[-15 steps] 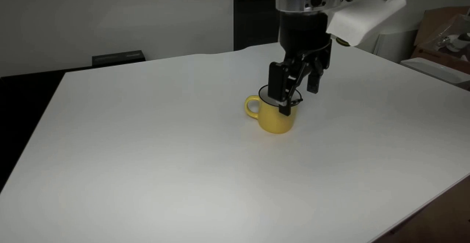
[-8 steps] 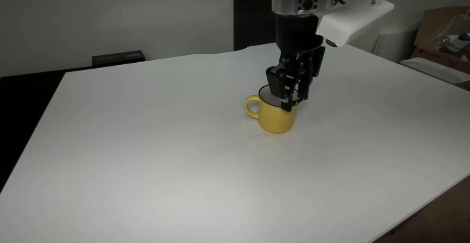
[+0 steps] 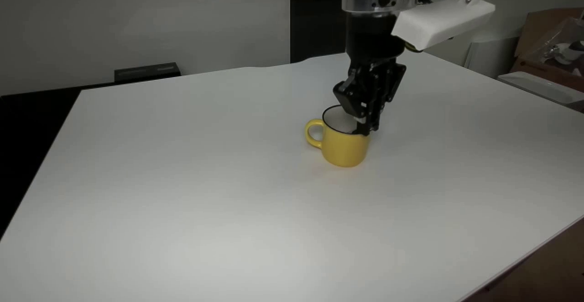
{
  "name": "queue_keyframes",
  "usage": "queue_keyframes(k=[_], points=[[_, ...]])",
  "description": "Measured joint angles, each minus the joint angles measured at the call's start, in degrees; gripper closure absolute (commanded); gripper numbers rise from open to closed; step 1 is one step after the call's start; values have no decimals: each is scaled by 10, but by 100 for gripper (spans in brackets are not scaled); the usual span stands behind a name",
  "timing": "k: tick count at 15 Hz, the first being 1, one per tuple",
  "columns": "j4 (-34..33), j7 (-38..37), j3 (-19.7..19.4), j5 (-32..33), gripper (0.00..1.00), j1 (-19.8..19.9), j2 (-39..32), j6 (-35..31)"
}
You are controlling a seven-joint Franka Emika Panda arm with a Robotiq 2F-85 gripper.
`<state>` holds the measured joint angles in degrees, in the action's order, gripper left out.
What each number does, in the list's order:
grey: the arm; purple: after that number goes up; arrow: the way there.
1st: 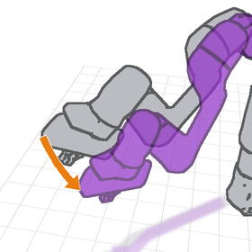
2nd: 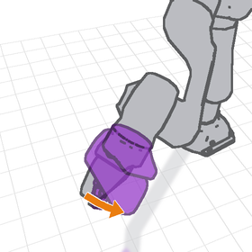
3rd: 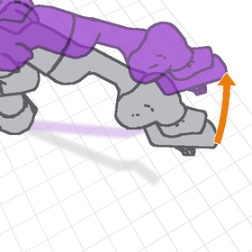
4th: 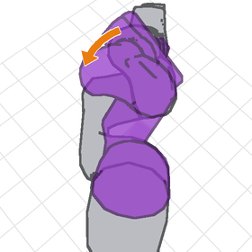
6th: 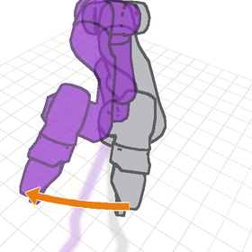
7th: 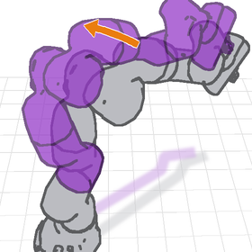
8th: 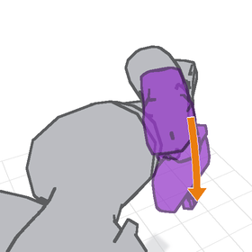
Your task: Remove the pen from the yellow mug and put it on the table
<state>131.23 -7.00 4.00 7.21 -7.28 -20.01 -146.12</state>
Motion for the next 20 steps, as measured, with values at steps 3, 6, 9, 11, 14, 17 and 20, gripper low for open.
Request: queue_keyframes(k=[3, 6, 9, 11, 14, 17, 20], points=[[0, 8, -1, -28, 95, 8, 23, 46], [0, 8, -5, -32, 95, 16, 74, 116], [-1, 9, -11, -22, 95, 22, 137, 168], [0, 9, -14, 2, 95, 24, 172, 172], [15, -5, -16, 66, 95, 32, 192, 118], [44, -14, -25, 97, 95, 46, 184, 38], [70, 19, -36, 59, 95, 63, 152, -38]])
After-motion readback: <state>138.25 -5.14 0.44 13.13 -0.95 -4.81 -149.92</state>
